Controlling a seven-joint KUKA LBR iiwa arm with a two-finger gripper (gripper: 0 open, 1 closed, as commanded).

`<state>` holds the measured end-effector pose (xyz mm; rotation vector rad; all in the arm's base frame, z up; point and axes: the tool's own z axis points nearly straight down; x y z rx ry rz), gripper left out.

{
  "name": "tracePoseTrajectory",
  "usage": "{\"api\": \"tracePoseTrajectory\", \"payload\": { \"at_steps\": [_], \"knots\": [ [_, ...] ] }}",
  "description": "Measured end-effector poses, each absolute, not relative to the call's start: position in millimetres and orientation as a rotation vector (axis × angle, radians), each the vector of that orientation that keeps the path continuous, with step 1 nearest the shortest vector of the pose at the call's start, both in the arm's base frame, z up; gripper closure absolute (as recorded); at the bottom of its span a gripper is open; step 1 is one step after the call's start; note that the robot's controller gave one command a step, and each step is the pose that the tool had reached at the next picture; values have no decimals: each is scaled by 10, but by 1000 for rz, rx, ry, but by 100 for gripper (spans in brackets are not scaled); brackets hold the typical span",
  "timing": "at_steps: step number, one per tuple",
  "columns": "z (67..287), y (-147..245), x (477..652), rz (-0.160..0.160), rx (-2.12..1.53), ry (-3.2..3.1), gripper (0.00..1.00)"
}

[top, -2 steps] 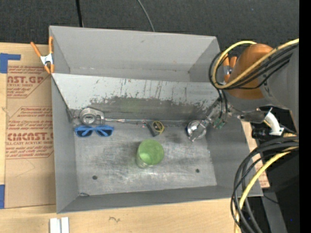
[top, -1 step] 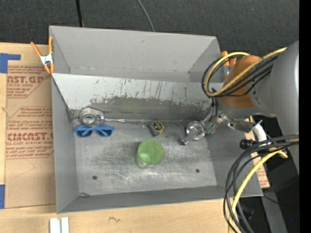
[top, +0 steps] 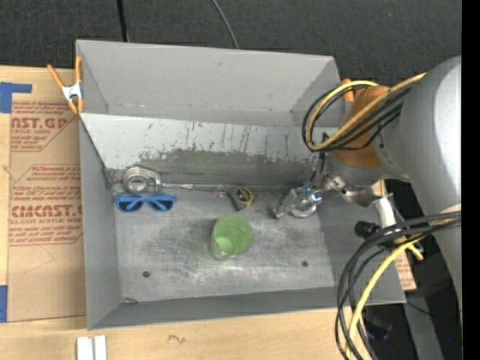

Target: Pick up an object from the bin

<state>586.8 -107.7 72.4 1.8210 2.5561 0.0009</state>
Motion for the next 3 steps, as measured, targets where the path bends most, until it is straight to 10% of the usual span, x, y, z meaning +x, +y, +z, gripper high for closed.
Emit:
{"api": "tracePoseTrajectory", "payload": {
  "at_steps": [1,2,3],
  "knots": [
    [730,-1064,5875,4,1820,2557,100],
    [1434,-1060,5893,4,1816,2556,100],
    [1672,-1055,5901,2,1816,2561,100]
  ]
}}
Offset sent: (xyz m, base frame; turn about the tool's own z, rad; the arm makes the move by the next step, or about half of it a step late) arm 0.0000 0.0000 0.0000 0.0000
